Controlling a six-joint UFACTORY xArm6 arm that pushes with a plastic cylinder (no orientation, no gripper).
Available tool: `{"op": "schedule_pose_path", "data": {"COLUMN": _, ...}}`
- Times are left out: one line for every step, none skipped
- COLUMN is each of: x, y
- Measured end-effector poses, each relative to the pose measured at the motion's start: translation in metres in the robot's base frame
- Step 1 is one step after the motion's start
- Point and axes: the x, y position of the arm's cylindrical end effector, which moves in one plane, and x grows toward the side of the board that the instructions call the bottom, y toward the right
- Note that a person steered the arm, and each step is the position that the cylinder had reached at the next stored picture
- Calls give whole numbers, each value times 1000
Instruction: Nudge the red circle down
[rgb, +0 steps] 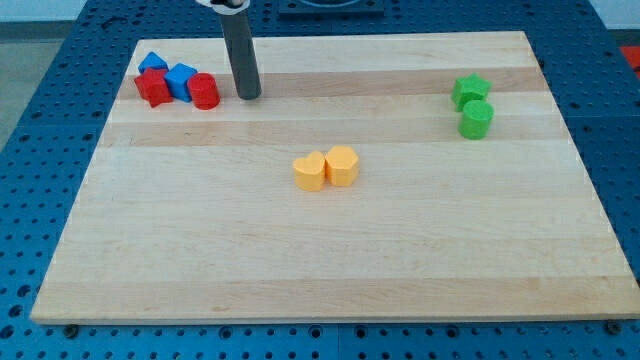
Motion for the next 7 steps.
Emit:
{"op": "schedule_pose_path", "data": {"x": -57, "y": -32}}
{"op": "schedule_pose_path", "data": {"x": -62, "y": -39}}
{"op": "schedule_pose_path", "data": {"x": -62, "y": -39}}
{"op": "schedule_pose_path", "data": {"x": -60, "y": -41}}
{"op": "schedule_pose_path", "data": {"x": -48, "y": -38}}
{"op": "schedule_pose_path", "data": {"x": -47, "y": -38}}
{"op": "schedule_pose_path", "data": {"x": -7, "y": -46}}
